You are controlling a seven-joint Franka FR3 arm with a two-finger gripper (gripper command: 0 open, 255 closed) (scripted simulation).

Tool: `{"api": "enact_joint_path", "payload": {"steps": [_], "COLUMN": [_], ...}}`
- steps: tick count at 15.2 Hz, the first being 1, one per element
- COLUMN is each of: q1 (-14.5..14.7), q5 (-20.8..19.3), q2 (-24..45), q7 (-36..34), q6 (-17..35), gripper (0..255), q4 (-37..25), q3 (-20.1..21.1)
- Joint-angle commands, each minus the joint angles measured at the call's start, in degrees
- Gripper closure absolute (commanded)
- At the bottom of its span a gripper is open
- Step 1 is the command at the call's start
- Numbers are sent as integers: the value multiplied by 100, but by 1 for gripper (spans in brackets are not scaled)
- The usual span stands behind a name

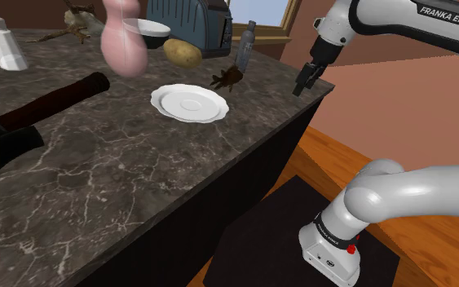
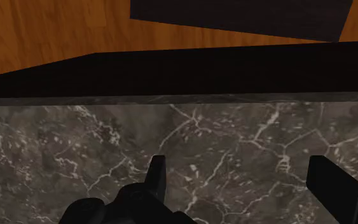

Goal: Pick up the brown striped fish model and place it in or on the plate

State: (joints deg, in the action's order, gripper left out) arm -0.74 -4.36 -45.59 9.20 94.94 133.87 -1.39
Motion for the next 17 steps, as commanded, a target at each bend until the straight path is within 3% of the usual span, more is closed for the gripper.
{"api": "enact_joint_path", "payload": {"steps": [1, 10, 17], "q1": [0, -639, -1343], "q5": [0, 1144, 1442], "q2": [0, 721, 1943], "q7": [0, -3895, -6886], "q6": [0, 176, 428], "gripper": [0, 0, 0], "q4": [0, -587, -1760], "q3": [0, 1598, 2705]}}
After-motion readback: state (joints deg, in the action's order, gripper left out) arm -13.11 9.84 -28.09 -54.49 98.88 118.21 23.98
